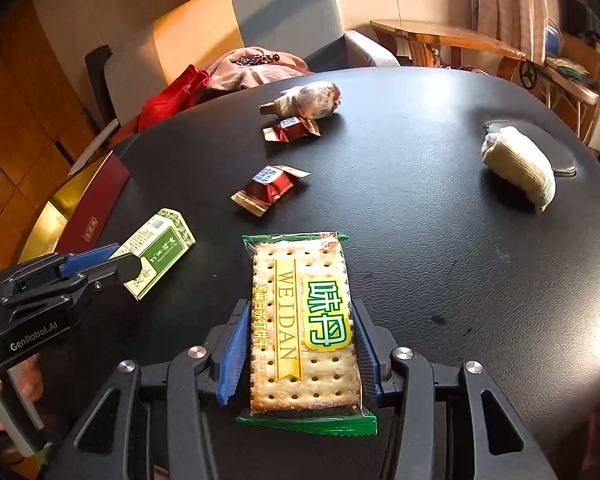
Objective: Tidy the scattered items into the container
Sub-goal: 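Carry the green-white box and WEIDAN cracker pack toward the gold box with both grippers, then lower the box and cracker pack into the gold box, opening both grippers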
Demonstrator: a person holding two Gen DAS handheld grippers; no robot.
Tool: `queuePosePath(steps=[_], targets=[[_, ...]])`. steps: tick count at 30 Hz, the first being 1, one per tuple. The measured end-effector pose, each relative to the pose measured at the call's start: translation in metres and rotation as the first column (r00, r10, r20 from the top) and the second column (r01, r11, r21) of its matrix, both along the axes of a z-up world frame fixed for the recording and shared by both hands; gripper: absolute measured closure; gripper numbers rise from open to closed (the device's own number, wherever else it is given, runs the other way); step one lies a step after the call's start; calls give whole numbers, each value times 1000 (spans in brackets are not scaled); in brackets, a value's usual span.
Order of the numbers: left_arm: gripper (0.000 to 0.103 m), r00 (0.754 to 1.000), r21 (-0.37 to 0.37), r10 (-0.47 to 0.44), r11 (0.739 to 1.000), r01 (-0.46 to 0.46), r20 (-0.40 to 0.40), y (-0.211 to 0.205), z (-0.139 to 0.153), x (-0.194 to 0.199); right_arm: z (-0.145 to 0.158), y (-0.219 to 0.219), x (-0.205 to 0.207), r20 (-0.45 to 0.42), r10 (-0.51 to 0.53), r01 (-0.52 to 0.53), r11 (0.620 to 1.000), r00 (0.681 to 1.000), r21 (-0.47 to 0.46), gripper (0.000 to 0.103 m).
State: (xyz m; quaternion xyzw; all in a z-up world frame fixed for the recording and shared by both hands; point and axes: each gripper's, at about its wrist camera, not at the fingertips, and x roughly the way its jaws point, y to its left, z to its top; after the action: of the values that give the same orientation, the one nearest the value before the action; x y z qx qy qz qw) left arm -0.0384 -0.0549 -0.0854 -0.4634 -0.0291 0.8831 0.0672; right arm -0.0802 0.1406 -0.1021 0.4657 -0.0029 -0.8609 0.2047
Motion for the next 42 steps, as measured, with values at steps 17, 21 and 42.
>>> queuePosePath(steps=[17, 21, 42], targets=[[72, 996, -24, -34, 999, 36, 80, 5, -22, -22, -7, -7, 8, -18, 6, -5, 999, 1000, 51, 54], [73, 997, 6, 1, 1000, -1, 74, -1, -23, -17, -8, -6, 8, -24, -1, 2, 999, 1000, 49, 54], [73, 973, 91, 215, 974, -207, -88, -84, 35, 50, 42, -86, 18, -44, 166, -170, 976, 985, -136, 54]])
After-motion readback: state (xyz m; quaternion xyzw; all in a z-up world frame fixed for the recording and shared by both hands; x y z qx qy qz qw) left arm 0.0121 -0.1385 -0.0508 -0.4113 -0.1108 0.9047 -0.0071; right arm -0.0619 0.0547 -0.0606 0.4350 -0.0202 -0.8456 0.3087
